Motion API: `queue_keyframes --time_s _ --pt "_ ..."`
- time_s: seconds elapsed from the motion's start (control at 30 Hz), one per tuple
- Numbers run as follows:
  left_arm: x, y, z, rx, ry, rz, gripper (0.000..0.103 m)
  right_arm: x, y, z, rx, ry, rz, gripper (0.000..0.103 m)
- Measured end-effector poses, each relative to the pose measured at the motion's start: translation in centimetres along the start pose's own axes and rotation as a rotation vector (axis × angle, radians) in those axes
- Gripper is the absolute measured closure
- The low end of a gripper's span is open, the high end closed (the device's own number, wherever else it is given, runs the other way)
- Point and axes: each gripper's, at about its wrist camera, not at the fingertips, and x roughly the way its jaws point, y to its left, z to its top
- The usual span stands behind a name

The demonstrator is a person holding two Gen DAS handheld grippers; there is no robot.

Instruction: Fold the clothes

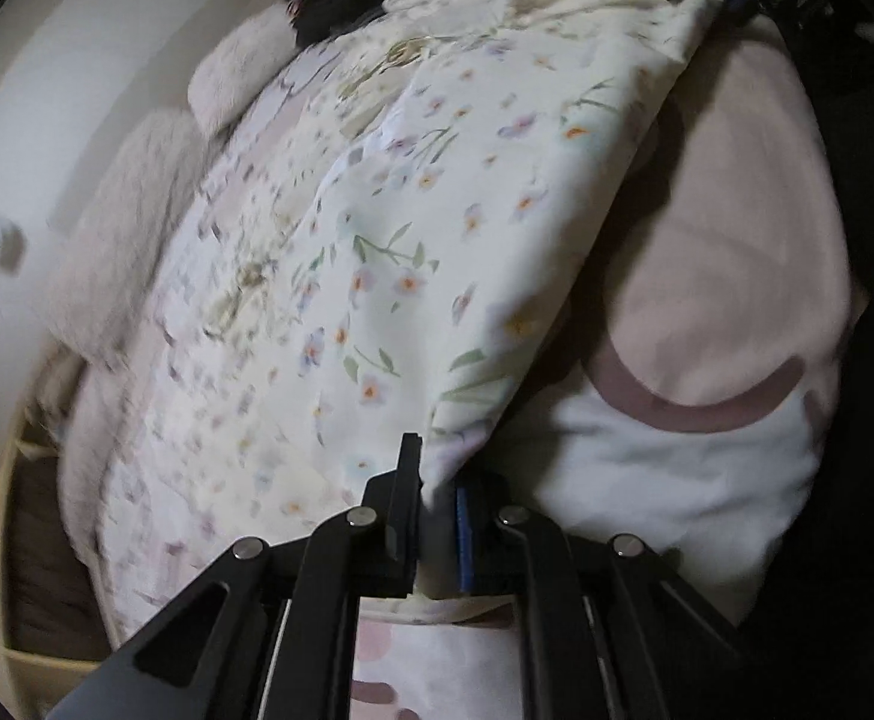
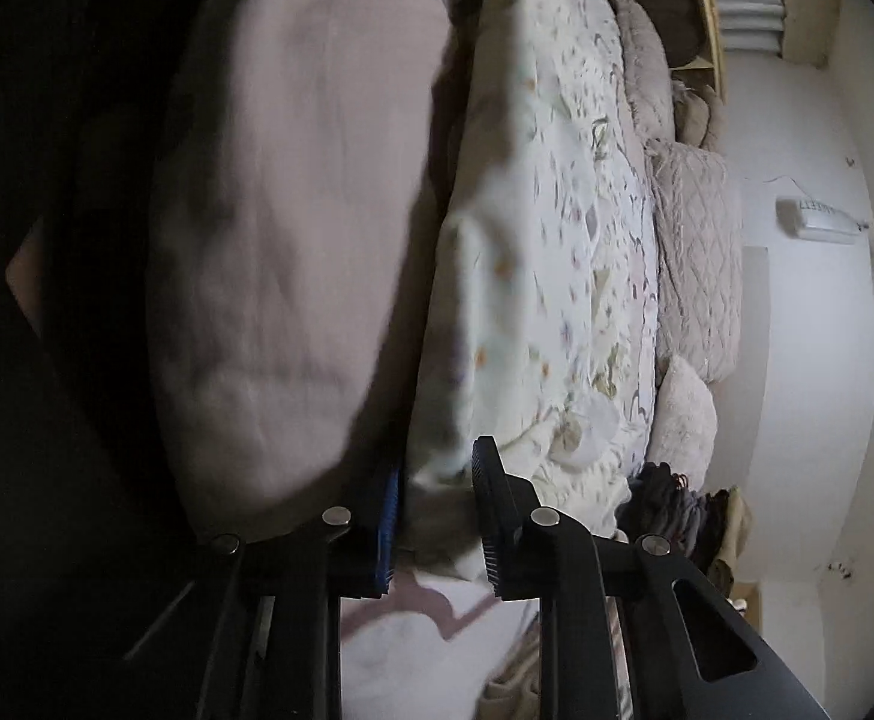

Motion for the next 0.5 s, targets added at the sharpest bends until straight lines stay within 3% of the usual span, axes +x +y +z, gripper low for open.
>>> queue_keyframes --time_s 0.27,0.37,0.5 --pt "-2.1 -0.9 0.5 -0.133 -0.005 -0.185 0.094 -1.1 -1.1 -3.5 -0.087 -0.003 -0.047 0.087" --pt "-2.4 -2.6 0.5 -0.128 -0.003 -0.173 0.094 -0.4 0.7 -4.6 -0.072 0.019 0.021 0.087" --pt "-2.1 -2.2 0.2 -0.148 -0.007 -0.183 0.093 -0.4 -0.4 -5.0 0.145 0.005 0.063 0.086"
